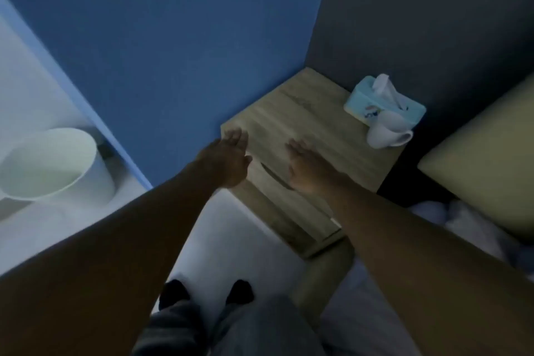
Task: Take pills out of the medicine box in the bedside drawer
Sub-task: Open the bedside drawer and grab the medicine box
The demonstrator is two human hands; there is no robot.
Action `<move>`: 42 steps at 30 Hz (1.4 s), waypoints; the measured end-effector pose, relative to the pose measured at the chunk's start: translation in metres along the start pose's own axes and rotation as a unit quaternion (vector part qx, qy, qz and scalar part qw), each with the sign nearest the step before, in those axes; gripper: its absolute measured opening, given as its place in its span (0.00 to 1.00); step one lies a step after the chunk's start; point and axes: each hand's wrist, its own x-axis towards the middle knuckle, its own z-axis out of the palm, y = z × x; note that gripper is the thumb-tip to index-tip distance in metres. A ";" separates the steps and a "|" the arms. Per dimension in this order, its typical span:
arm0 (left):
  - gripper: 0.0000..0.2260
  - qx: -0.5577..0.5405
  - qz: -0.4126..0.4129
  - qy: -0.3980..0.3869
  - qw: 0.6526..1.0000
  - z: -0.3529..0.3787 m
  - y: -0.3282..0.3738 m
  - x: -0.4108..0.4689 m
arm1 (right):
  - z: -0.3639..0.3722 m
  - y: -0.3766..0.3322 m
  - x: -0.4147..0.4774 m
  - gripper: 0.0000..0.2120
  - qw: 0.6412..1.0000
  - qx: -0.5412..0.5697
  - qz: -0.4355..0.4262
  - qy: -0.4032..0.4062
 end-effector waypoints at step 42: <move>0.43 -0.514 -0.123 0.182 0.829 0.196 0.068 0.112 | 0.141 0.107 -0.037 0.35 0.984 -0.062 0.030 0.162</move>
